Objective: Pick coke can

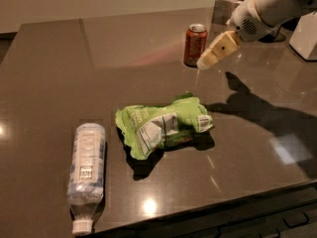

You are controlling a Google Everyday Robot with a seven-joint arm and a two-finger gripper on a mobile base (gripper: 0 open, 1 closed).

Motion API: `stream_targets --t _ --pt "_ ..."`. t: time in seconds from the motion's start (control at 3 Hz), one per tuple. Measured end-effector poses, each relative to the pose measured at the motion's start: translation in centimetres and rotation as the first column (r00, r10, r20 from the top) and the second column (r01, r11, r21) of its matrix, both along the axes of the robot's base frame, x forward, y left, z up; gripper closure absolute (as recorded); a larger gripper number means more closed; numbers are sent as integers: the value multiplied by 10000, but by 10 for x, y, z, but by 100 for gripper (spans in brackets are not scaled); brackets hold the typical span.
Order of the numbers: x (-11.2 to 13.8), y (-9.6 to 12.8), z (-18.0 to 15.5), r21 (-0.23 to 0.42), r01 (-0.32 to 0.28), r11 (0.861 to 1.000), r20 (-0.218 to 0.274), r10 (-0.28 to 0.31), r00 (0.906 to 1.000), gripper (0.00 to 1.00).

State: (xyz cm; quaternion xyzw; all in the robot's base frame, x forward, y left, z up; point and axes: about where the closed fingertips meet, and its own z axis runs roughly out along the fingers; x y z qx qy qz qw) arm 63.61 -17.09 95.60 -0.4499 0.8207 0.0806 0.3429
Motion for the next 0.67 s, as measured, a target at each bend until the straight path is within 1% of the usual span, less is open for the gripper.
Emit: stream_targets --t 0.33,0.67 --pt "52 -13 -5 549 1297 9900 479 -1324 9900 0" --pt "78 -20 -12 719 1994 9773 568 -2036 9774 0"
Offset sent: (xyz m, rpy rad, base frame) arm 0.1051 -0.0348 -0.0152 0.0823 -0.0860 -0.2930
